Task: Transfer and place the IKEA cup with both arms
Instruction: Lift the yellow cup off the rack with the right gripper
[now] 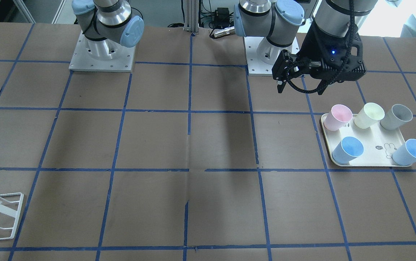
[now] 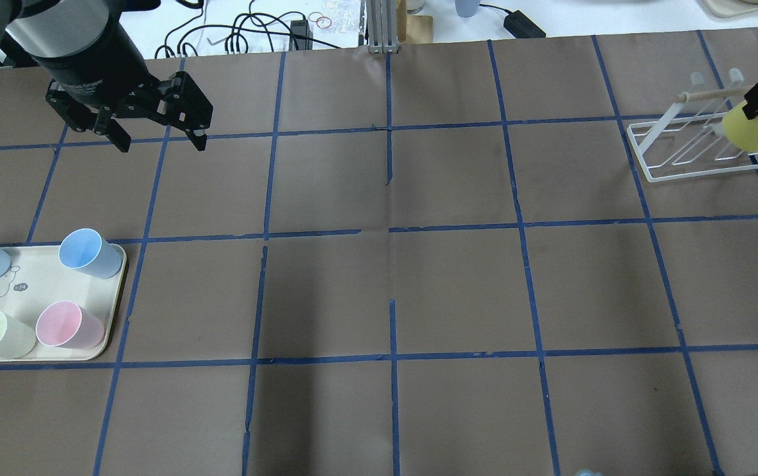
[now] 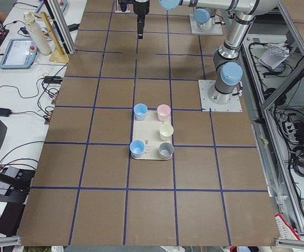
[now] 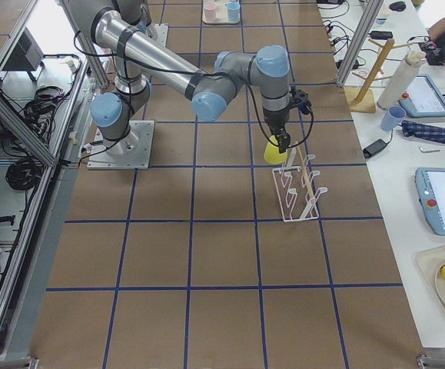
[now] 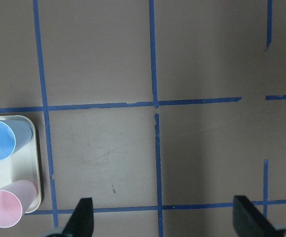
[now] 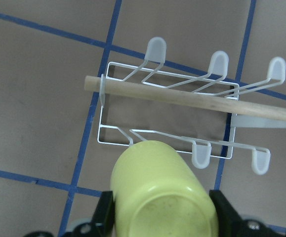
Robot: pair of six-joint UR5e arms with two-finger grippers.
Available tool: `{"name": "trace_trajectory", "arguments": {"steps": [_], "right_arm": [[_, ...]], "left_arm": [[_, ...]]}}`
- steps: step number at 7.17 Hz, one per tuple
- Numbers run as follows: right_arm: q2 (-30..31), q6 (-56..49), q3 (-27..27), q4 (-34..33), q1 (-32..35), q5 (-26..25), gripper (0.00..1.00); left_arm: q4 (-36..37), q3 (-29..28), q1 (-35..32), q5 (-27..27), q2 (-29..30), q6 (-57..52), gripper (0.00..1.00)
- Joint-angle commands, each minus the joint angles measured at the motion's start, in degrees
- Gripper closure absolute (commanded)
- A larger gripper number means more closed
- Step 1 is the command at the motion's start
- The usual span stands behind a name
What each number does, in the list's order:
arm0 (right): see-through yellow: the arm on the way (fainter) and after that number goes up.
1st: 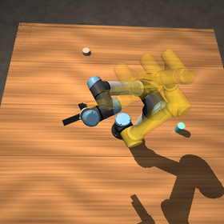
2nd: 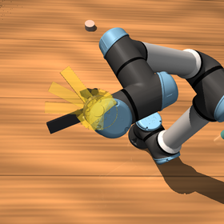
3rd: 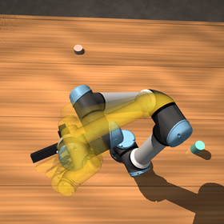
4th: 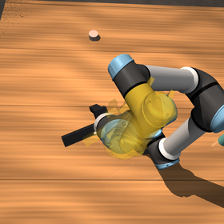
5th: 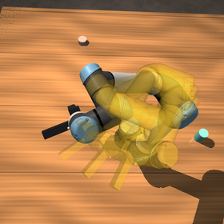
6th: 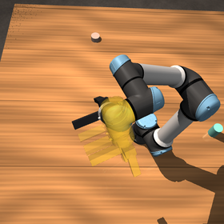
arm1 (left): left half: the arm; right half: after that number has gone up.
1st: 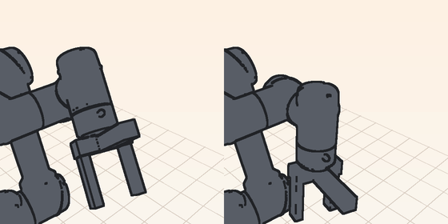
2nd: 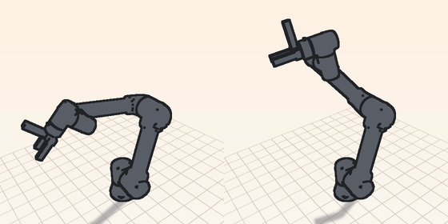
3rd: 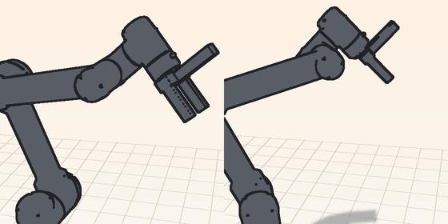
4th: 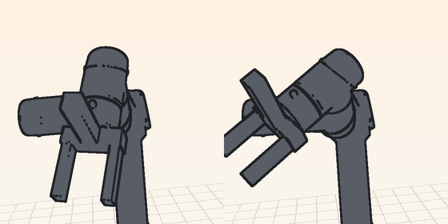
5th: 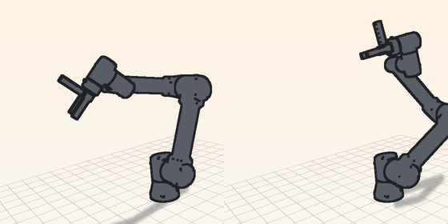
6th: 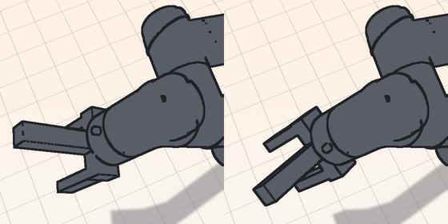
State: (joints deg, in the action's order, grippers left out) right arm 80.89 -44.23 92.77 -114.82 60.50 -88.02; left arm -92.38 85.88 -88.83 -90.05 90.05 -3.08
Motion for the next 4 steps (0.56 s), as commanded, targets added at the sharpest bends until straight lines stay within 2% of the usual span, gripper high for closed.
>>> {"name": "trace_trajectory", "arguments": {"steps": [1, 2, 4], "right_arm": [[5.4, 2.02, 0.04, 10.36, 2.15, 3.18, 0.97], [6.46, 9.87, 0.21, 12.67, 6.0, 4.07, 0.97], [7.96, 29.01, 0.48, 14.88, 16.97, 4.17, 0.97]], "left_arm": [[-0.08, 1.47, -0.11, 0.13, -0.92, 0.0, 0.0], [-0.25, 2.27, 0.24, 0.57, -1.36, -0.17, 0.0], [-1.04, 3.24, 2.25, 8.01, -1.46, -0.18, 0.0]]}}
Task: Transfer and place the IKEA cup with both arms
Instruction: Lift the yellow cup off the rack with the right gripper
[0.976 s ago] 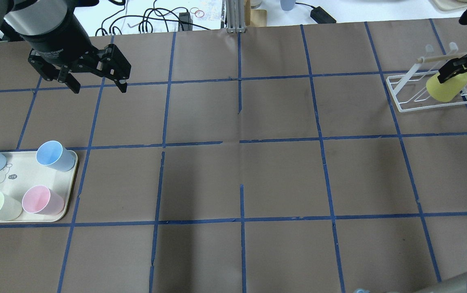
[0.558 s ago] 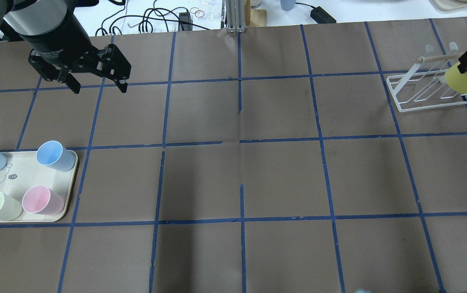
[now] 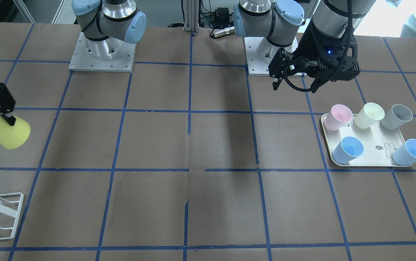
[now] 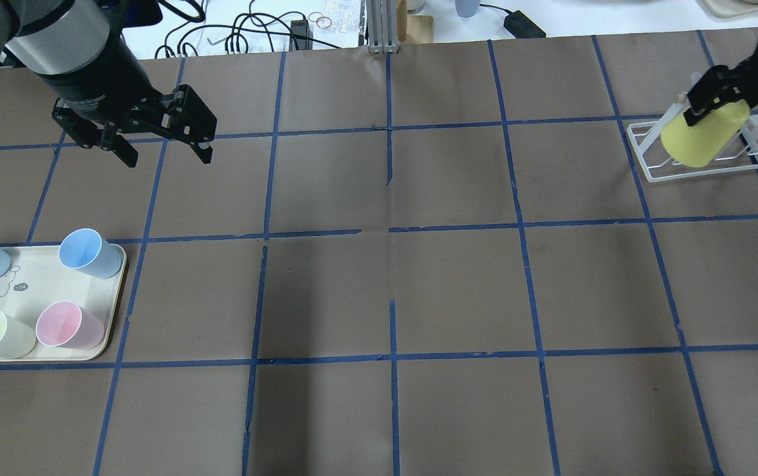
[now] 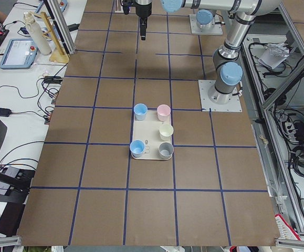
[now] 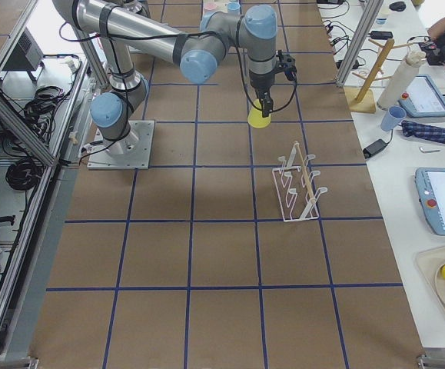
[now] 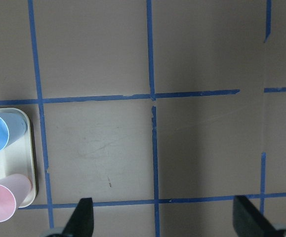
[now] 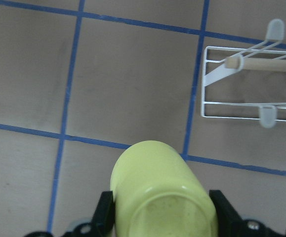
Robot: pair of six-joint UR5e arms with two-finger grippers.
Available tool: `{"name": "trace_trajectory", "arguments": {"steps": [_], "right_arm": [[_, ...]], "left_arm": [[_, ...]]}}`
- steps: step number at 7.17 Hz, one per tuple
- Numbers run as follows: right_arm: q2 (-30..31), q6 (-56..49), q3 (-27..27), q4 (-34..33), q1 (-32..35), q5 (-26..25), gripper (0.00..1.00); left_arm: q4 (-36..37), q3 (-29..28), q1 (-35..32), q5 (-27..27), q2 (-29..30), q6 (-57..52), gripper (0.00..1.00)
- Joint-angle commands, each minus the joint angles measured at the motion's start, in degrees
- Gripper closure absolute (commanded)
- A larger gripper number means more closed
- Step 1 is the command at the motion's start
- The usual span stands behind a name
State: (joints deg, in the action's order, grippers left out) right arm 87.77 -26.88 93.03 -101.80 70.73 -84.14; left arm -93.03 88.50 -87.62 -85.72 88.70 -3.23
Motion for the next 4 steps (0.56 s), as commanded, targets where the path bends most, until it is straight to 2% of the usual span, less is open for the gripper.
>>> {"name": "trace_trajectory", "arguments": {"steps": [1, 2, 3, 4], "right_arm": [[2.22, 21.34, 0.14, 3.52, 12.53, 0.29, 1.0], [3.18, 26.13, 0.4, 3.71, 16.85, 0.81, 1.0], [3.72, 35.05, 0.4, 4.67, 20.63, 6.74, 1.0], [3.72, 37.75, -0.03, 4.68, 21.54, 16.11, 1.0]], "left_arm": [[-0.83, 0.71, 1.92, 5.28, -0.11, -0.11, 0.0], [-2.92, 1.49, 3.75, 11.91, 0.06, -0.2, 0.0], [-3.38, 3.24, 7.25, 20.24, -0.02, -2.98, 0.0], [-3.47, 5.87, 9.64, 29.73, -0.11, -4.75, 0.0]]}}
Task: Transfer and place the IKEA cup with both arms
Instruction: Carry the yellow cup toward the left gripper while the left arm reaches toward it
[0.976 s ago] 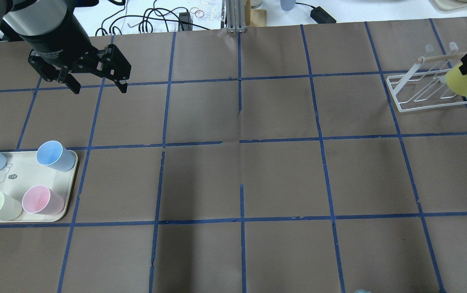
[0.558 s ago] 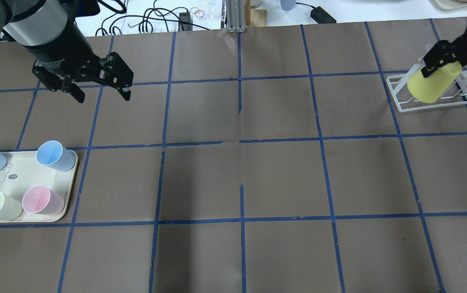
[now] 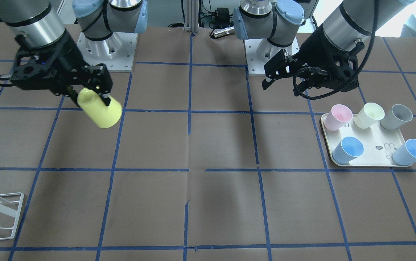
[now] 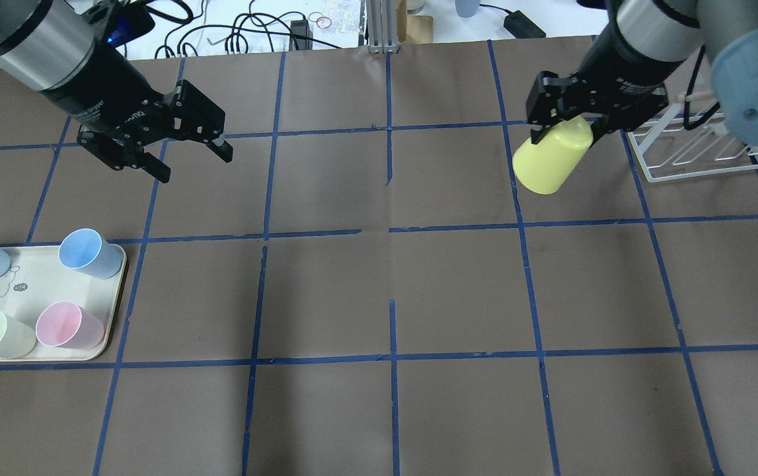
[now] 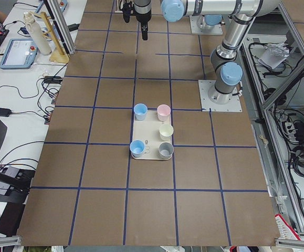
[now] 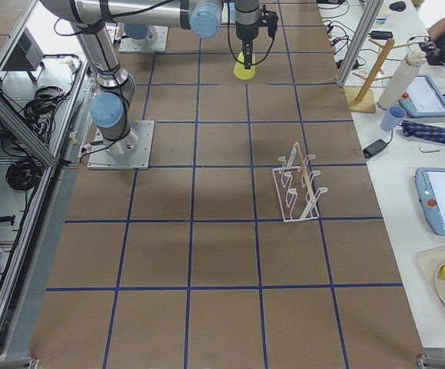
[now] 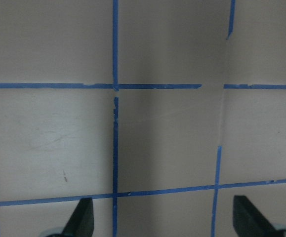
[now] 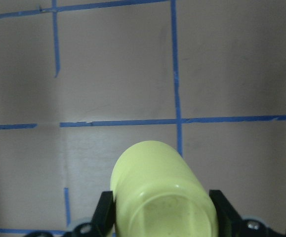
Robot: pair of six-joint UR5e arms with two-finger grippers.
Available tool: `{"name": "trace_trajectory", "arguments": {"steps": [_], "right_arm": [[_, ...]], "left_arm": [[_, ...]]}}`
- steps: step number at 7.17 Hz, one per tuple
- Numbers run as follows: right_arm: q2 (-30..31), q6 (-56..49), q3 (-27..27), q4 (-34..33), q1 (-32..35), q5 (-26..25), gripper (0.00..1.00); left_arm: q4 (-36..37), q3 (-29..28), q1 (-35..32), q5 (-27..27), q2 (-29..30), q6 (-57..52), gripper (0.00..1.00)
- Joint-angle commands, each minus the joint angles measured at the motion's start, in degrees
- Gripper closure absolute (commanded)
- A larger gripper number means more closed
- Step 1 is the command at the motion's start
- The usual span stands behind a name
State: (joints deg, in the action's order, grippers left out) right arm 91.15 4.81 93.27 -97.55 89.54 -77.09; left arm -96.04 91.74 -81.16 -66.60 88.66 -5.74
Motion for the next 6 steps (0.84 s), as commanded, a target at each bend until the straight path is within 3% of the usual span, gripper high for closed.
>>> {"name": "trace_trajectory", "arguments": {"steps": [1, 2, 4, 5, 6], "right_arm": [[0.6, 6.26, -0.2, 0.52, 2.65, 19.24, 1.0], [0.6, 6.27, 0.06, 0.43, 2.65, 24.39, 1.0], [0.17, 6.27, 0.5, 2.09, 1.87, 40.18, 1.0], [0.08, 6.09, 1.98, 3.84, 0.21, 50.53, 1.0], [0.08, 5.57, 4.44, 3.95, -0.85, 55.94, 1.0]], "left_arm": [[-0.38, 5.17, 4.42, 17.31, -0.06, -4.52, 0.0], [-0.55, 7.38, 6.61, 22.08, 0.11, -8.37, 0.0], [-0.82, 12.73, 8.56, 37.52, 0.11, -8.67, 0.0], [-0.9, 14.67, 8.74, 46.82, 0.29, -8.68, 0.0], [-0.91, 16.69, 8.65, 53.0, 0.2, -8.68, 0.0]]}}
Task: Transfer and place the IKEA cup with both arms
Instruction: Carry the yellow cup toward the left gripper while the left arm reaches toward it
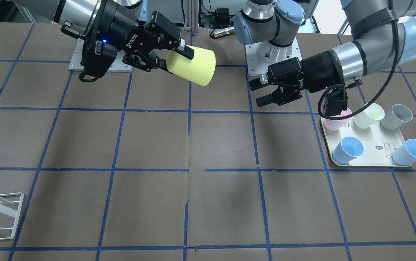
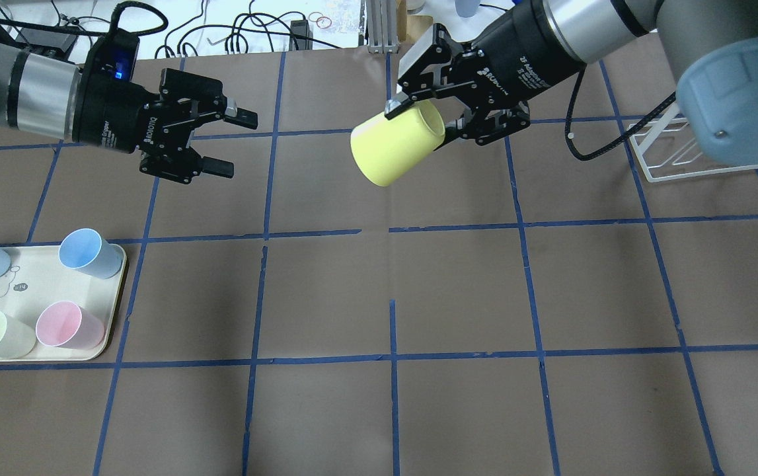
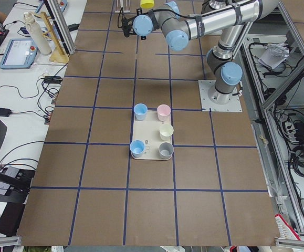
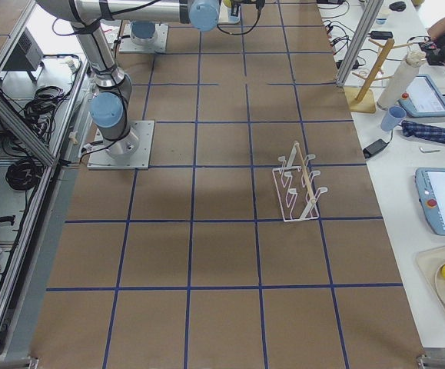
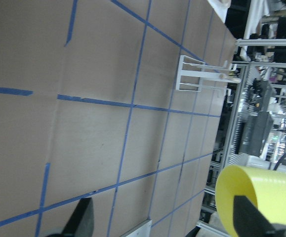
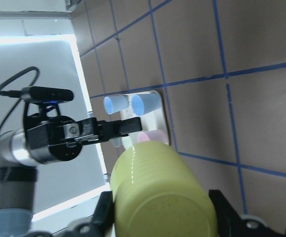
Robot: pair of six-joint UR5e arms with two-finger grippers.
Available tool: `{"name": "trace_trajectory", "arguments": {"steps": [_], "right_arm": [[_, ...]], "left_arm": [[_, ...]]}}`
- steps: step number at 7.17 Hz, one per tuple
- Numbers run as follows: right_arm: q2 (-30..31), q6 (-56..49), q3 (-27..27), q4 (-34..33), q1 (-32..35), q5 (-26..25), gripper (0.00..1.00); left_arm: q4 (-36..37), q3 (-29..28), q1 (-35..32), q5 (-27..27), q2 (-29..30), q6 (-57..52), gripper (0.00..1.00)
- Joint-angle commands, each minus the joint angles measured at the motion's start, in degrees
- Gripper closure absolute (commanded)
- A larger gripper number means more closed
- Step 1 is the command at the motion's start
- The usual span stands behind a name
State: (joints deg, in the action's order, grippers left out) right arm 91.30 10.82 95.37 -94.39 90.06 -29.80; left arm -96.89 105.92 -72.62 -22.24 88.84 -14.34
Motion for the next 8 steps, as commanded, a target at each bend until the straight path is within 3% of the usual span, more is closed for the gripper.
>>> {"name": "trace_trajectory", "arguments": {"steps": [1, 3, 8], "right_arm": [[-0.15, -0.71, 5.75, 0.18, -1.73, 14.88, 1.0], [-0.68, -0.8, 9.12, 0.08, -1.82, 22.56, 1.0], [-3.58, -0.89, 9.57, 0.26, -1.29, 25.32, 1.0]], "left_arm": [[-0.14, 3.84, 0.11, 10.53, -0.07, -0.08, 0.0], [-0.4, 4.9, -0.41, 12.48, -1.03, 0.01, 0.0], [-1.89, 8.42, -3.32, 12.39, -5.7, 0.19, 0.0]]}}
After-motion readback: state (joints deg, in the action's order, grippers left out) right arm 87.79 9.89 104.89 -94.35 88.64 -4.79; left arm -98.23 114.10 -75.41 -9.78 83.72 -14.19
